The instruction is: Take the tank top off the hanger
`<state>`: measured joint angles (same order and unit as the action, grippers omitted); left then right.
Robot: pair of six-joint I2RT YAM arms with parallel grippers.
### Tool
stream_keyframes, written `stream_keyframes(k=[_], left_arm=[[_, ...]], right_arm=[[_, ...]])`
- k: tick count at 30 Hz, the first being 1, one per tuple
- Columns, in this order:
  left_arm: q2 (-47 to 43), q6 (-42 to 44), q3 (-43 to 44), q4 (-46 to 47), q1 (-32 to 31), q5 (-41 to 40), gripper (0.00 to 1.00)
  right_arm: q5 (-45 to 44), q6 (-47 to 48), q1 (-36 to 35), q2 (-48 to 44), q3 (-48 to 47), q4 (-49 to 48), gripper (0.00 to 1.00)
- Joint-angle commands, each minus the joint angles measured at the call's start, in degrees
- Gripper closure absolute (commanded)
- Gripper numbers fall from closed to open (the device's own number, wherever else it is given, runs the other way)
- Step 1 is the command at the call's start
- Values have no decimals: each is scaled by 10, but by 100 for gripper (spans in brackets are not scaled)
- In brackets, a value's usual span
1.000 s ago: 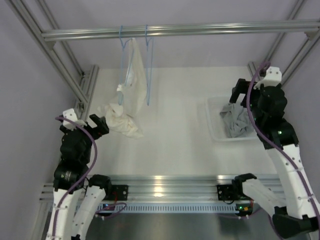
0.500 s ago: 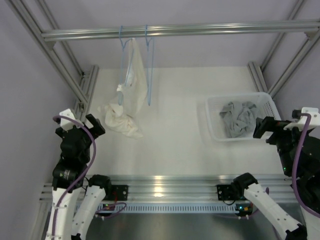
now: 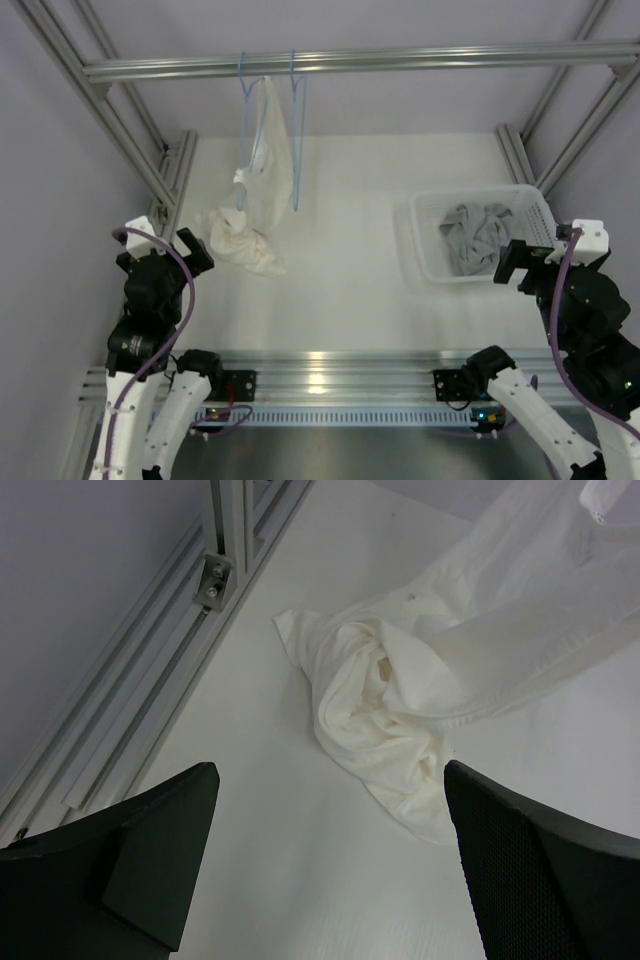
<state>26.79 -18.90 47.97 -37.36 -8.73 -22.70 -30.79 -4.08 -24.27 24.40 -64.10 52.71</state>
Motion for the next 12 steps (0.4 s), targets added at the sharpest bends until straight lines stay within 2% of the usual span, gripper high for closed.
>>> stream_keyframes(k=[1,12], left_arm=[[2,5,-6,14,-2,10,1],[5,8,-8,17,-2,17,1]], right_arm=[[-22,-1,-7,-8,7,-23,1],[-29,-12,-7,-6,42,-50,1]])
